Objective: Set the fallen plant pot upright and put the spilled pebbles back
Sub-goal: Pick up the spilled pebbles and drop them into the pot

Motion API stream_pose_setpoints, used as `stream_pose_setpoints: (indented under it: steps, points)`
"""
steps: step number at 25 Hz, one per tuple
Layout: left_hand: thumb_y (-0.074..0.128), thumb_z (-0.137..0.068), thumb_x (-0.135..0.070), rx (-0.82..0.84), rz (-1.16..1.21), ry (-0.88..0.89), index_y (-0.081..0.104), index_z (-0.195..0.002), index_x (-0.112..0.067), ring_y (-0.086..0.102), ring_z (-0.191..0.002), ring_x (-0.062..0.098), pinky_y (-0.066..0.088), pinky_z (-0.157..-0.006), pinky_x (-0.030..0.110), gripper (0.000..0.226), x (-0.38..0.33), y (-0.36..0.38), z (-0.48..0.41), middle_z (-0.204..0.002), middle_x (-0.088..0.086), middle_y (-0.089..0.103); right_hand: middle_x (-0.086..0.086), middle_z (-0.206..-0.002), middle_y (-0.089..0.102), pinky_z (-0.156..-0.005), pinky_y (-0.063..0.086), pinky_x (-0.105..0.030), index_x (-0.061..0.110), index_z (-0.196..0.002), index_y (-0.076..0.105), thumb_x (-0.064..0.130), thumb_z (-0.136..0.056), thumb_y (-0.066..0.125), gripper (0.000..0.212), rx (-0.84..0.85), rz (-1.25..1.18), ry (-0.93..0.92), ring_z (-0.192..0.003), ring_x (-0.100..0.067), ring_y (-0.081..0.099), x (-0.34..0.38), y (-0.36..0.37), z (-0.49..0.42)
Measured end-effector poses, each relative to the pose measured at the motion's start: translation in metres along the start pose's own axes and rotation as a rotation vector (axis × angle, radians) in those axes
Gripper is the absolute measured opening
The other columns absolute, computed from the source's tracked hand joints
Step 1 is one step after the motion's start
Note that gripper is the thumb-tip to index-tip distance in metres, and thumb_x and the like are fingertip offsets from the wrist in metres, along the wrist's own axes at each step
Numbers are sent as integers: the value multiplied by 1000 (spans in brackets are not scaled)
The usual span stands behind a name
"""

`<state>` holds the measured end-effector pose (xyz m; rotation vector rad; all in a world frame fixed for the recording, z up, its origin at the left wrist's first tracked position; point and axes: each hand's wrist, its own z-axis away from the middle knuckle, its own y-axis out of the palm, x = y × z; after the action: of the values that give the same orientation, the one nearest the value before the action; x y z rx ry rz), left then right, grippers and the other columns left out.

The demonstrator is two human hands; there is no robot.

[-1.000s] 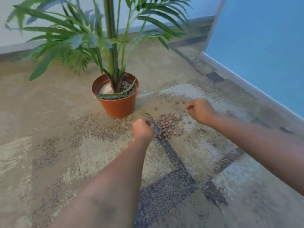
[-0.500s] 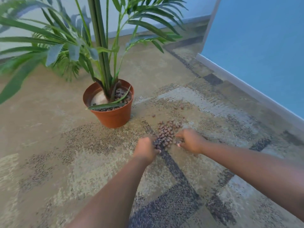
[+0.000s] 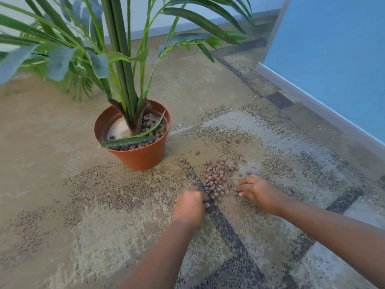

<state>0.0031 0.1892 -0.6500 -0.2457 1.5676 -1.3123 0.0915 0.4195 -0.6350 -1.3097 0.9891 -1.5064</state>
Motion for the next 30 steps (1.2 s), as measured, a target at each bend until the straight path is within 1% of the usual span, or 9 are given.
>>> stream_pose_setpoints:
  steps: [4,8,11,14,16,20,23,26,30]
  points:
    - [64,-92,-17,-64,-23,67,73,-108,-22,58,-97,8,50,-84,13,19,2,2,6,-108,-6,64,7,-100,70,-87,56,-33,23,-101,74,26,-86,70,16,-69,-150,45,-89,-2,62,2,-10,-4]
    - [70,-86,-7,-262,95,40,77,-81,-12,58,-66,6,42,-55,4,10,-16,-39,-4,-82,0,69,0,-104,73,-78,57,-17,21,-102,74,19,-83,73,19,-333,-461,167,-86,0,68,49,-36,-31]
    - [72,-83,-7,-679,153,98,75,-77,-9,60,-64,9,51,-63,11,7,-30,-116,-21,-75,1,70,2,-101,72,-75,55,-11,21,-105,71,18,-84,72,22,-446,-670,78,-85,-1,70,113,-69,-70]
    - [77,-80,-14,-852,146,-11,78,-91,-9,65,-75,10,50,-76,12,12,-8,-188,-43,-89,4,74,-4,-101,72,-79,57,-19,12,-106,72,13,-82,74,24,-483,-744,-87,-86,-8,71,168,-89,-117]
    - [79,-78,-18,-761,86,-113,78,-96,-9,68,-82,19,52,-78,26,21,22,-208,-57,-95,9,75,-7,-102,73,-81,59,-24,9,-106,73,12,-81,76,26,-484,-668,-112,-86,-12,71,192,-86,-153]
    - [80,-77,-17,-609,30,-249,75,-106,-9,65,-95,23,44,-79,24,30,49,-201,-62,-106,12,73,-10,-107,74,-84,59,-34,7,-110,72,14,-83,74,28,-515,-627,-49,-92,-19,71,202,-68,-174]
    - [77,-80,-14,-735,85,-205,77,-97,-11,66,-90,17,43,-75,20,17,38,-199,-48,-99,7,74,-5,-101,75,-70,61,-26,11,-110,71,14,-89,67,22,-553,-579,11,-78,-13,71,161,-62,-146]
    - [76,-81,-13,-832,149,-114,77,-91,-14,61,-84,4,39,-69,5,10,6,-167,-32,-91,-3,72,-2,-99,75,-67,60,-23,14,-107,72,17,-89,67,19,-525,-536,241,-76,-9,70,97,-58,-116]
    - [70,-85,-13,-414,224,-55,74,-98,-14,67,-80,11,58,-75,25,13,-21,-71,-13,-96,-1,73,-5,-111,72,-49,46,-8,16,-111,70,19,-91,64,22,-284,-389,397,-51,1,54,38,-43,-69]
